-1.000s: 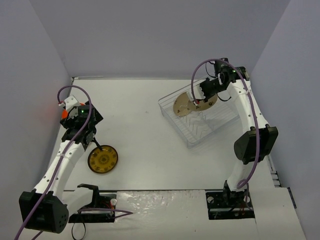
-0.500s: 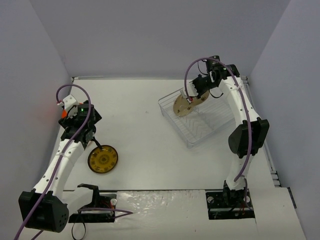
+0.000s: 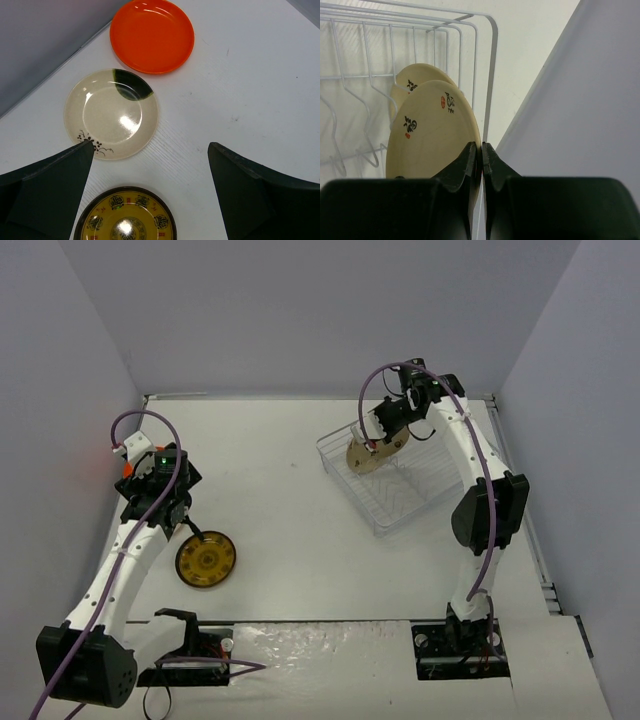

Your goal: Load the plates into the dish rack

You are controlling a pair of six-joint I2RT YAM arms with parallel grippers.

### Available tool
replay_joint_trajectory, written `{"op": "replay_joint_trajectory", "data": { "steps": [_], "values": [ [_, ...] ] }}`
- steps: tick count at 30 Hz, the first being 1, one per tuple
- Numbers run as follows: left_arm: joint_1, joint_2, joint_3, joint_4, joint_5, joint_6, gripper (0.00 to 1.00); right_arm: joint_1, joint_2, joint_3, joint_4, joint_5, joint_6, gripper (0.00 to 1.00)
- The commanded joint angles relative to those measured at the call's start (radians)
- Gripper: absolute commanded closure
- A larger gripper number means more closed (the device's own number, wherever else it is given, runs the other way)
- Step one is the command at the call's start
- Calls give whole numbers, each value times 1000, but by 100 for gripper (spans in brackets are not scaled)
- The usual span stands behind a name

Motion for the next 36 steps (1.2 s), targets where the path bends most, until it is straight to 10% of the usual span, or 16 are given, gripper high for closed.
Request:
{"op": "replay_joint_trajectory", "data": {
  "steps": [1,36],
  "values": [
    [7,-15,61,9,-33,-4,3,20,1,-29,39,-27,-476,100],
    [7,-22,77,-29,-43,-33,3,-15,-172,-125,276,72,-488,100]
  ]
}}
